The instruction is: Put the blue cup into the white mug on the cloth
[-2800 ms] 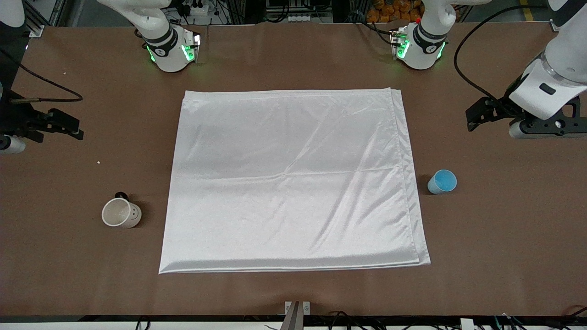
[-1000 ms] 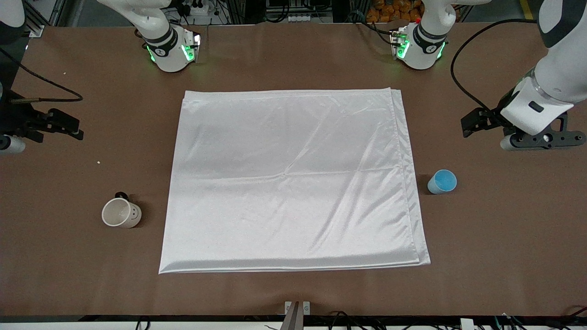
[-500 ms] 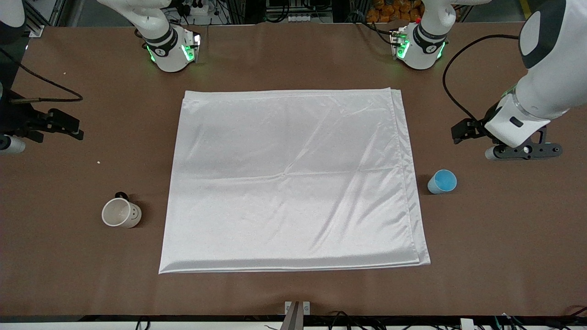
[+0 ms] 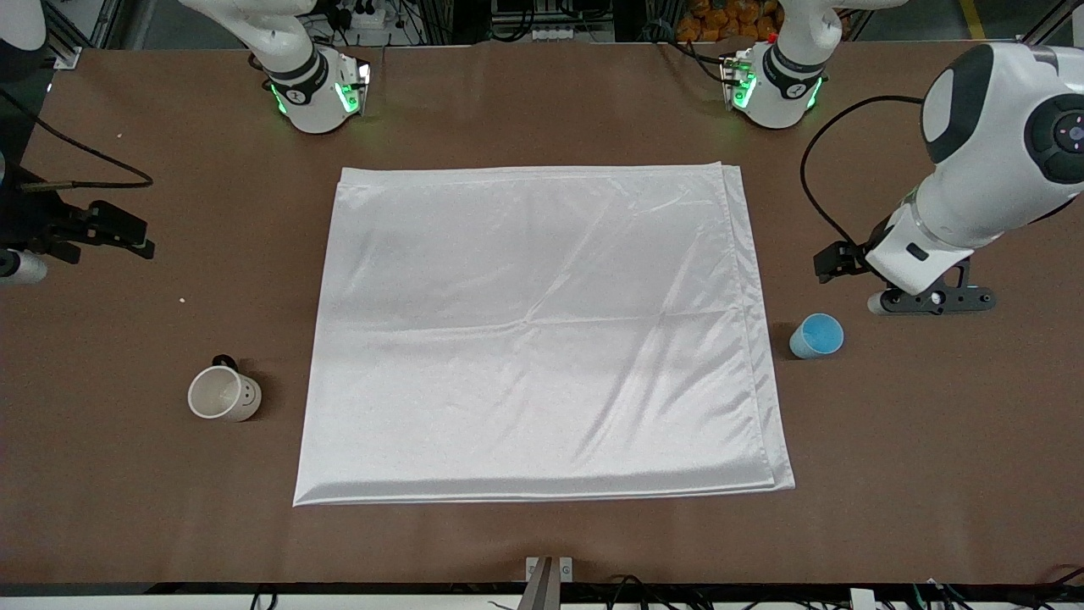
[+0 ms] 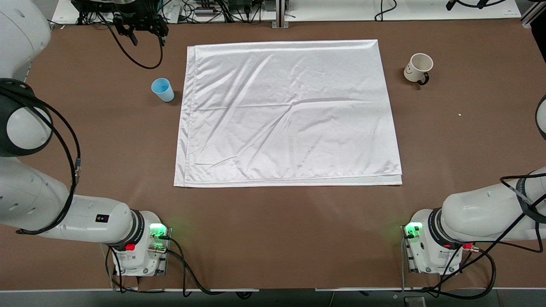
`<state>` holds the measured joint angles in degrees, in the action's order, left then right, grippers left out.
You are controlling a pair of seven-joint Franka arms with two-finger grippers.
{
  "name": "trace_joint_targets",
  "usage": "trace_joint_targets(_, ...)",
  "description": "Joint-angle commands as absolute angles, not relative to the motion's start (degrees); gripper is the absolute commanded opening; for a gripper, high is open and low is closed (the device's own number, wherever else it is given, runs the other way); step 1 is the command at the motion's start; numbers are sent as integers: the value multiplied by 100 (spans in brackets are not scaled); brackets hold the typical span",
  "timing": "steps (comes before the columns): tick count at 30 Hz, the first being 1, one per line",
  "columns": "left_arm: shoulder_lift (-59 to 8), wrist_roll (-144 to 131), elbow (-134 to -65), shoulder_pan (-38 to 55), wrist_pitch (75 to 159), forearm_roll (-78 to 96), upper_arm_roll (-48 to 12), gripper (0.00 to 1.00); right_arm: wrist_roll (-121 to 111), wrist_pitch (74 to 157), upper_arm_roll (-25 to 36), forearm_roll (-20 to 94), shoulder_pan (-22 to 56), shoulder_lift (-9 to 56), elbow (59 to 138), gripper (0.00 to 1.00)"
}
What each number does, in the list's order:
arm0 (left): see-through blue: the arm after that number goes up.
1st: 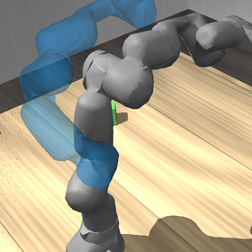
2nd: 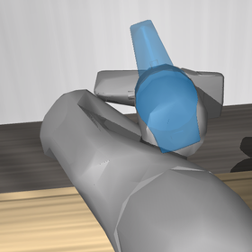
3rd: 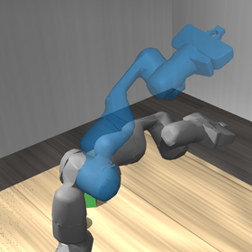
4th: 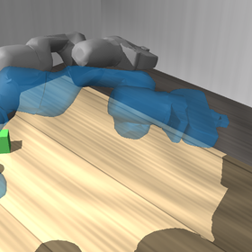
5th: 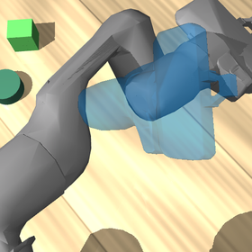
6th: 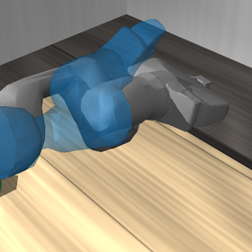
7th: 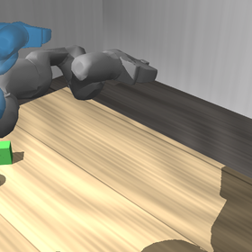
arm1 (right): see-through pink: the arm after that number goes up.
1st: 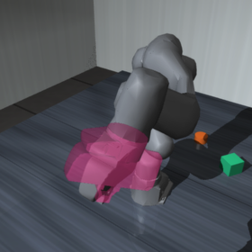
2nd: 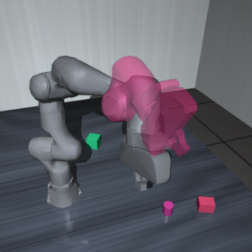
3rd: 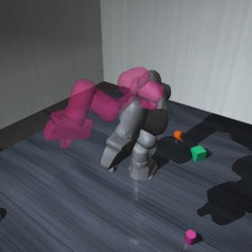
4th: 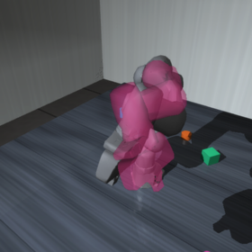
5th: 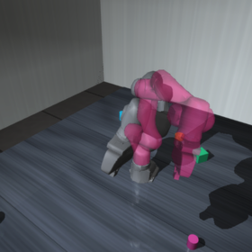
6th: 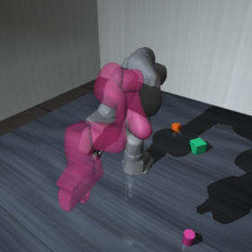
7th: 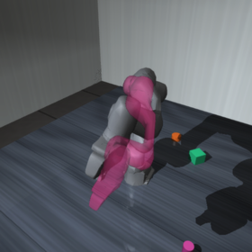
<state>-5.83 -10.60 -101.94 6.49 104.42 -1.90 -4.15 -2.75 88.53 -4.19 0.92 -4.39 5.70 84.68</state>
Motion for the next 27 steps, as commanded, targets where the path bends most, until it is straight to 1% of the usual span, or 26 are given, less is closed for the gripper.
trace_joint_targets(1,-641,-1134,-10520,668,10889,-378,-439,100,-185,8903,-439,149,-457,387,8657,100)
trace_joint_targets(12,-879,-1213,-10898,668,11575,-624,-440,100,-185,8938,-448,149,-431,413,8648,100)
trace_joint_targets(16,-975,-1222,-10934,668,11689,-624,-448,100,-211,8965,-448,97,-229,474,8613,100)
trace_joint_targets(22,-1099,-1230,-11048,668,11918,-624,-439,100,-255,8991,-439,105,-158,826,8604,100)
trace_joint_targets(27,-1221,-1230,-11188,650,12146,-624,-448,100,-264,9123,-439,97,-97,958,8701,100)
